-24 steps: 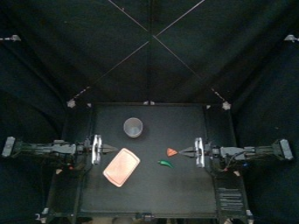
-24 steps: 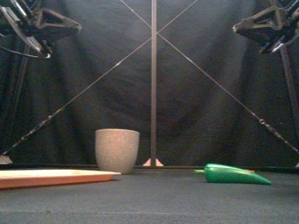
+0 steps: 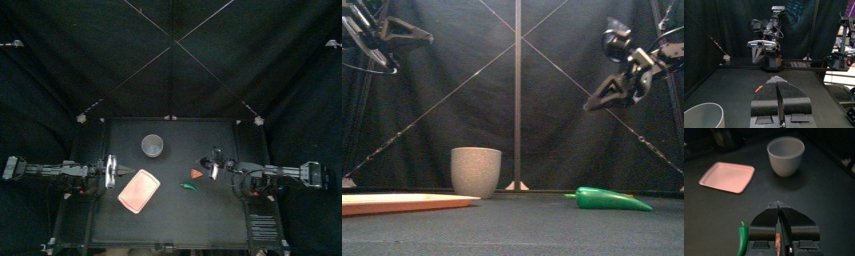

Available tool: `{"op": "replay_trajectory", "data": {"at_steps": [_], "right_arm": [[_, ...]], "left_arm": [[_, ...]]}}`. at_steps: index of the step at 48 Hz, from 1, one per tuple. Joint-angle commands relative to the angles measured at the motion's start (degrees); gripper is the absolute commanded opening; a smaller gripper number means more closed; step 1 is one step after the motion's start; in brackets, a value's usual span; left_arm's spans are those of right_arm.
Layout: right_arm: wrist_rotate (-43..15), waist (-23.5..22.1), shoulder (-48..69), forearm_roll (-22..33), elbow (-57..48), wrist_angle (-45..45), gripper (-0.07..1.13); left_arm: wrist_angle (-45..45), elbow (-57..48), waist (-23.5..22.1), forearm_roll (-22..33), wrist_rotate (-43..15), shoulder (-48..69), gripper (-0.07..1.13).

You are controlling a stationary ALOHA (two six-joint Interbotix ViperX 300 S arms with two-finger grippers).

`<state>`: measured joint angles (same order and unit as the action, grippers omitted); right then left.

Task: Pick the pie then place it on the pink plate
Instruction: Pick the pie

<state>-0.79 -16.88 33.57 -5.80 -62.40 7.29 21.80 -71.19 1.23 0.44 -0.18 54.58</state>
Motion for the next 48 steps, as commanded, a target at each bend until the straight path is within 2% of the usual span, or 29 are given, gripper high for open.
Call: {"op": "replay_trajectory", "data": {"at_steps": [1,6,11,13,20,37,48], "right_arm": [[0.00,-2.02,-3.52,-0.53,3.78,-5.89,0.35],[-0.09,-2.90,-7.03,-1.14,6.06,-11.43,0.70],[-0.09,-3.25,-10.28,-2.64,7.47,-14.94,1.01],[0.00,-3.25,-11.34,-2.72,7.82,-16.08,1.07],[0.18,-2.99,-13.97,-2.02,8.53,-19.42,1.06],[0.26,1.14,-15.12,7.65,11.43,-33.13,1.05],[0.62,2.72,-19.16,8.96,13.10,-35.07,1.05]], "left_arm": [[0.53,1.23,0.35,0.00,-0.09,-0.26,-0.01],[0.53,1.23,0.70,-0.09,-0.09,-0.26,-0.01],[0.53,1.32,1.23,-0.09,-0.09,-0.26,-0.01],[0.53,1.32,1.41,0.00,-0.09,-0.26,-0.01],[0.62,1.32,1.49,0.00,-0.09,-0.26,-0.01],[0.53,1.14,1.67,0.00,-0.09,-0.26,-0.01],[0.53,0.79,2.02,0.00,-0.09,-0.26,-0.01]]}}
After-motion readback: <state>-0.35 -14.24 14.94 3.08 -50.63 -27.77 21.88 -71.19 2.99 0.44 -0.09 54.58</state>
